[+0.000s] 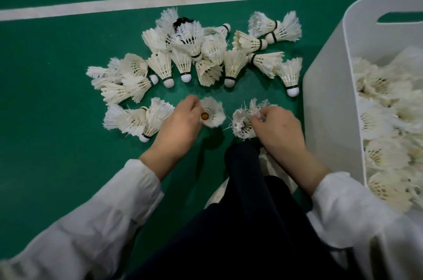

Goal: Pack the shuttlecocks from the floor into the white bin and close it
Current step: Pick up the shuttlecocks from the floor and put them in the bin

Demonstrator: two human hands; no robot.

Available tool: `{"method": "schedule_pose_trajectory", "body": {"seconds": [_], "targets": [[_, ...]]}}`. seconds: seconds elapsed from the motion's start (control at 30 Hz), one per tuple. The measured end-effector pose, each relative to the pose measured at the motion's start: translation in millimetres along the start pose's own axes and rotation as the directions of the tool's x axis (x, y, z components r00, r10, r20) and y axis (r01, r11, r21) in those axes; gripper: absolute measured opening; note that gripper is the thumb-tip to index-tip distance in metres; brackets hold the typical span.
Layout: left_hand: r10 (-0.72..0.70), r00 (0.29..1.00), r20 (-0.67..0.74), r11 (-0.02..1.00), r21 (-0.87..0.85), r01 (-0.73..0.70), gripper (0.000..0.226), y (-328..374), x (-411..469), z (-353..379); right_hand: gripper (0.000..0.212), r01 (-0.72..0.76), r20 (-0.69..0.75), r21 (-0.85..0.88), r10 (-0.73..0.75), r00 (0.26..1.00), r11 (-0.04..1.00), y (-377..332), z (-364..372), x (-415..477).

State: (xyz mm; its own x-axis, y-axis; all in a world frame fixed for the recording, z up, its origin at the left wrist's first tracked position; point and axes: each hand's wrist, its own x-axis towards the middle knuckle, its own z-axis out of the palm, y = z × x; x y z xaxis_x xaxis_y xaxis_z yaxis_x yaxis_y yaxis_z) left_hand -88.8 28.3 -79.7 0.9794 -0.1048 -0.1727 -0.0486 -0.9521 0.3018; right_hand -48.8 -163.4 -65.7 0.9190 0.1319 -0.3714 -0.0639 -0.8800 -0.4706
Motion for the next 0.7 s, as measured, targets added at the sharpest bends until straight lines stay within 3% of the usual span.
{"method": "schedule_pose_trajectory", "body": {"seconds": [0.07,0.17,0.4,0.53,0.7], "targets": [[-0.004,0.995,-0.105,0.996,0.086,0.013,0.019,6.7,7.5,-7.5,0.031,-0.007,-0.007,0.002,0.007,1.000,1.000,2.2,-0.8,0.9],[0.001,0.988,-0.153,0.990,0.139,0.021,0.030,19.0,12.6,-13.1,0.032,-0.017,-0.017,0.029,0.018,1.000,0.999,4.3,-4.4,2.8],[-0.115,0.980,-0.160,0.993,-0.038,0.111,0.035,56.9,16.6,-20.3,0.039,0.050,-0.119,0.048,-0.044,0.992,0.998,-9.3,-25.4,0.7],[-0.101,0.962,-0.255,0.994,-0.060,0.088,0.048,75.1,20.1,-39.9,0.036,0.123,-0.191,0.036,-0.114,0.975,0.992,-19.2,-46.3,-3.1],[-0.053,0.968,-0.246,0.997,-0.073,0.036,0.055,92.7,31.0,-71.5,0.041,0.131,-0.237,0.060,-0.113,0.965,0.990,-15.7,-85.1,-0.7]]}}
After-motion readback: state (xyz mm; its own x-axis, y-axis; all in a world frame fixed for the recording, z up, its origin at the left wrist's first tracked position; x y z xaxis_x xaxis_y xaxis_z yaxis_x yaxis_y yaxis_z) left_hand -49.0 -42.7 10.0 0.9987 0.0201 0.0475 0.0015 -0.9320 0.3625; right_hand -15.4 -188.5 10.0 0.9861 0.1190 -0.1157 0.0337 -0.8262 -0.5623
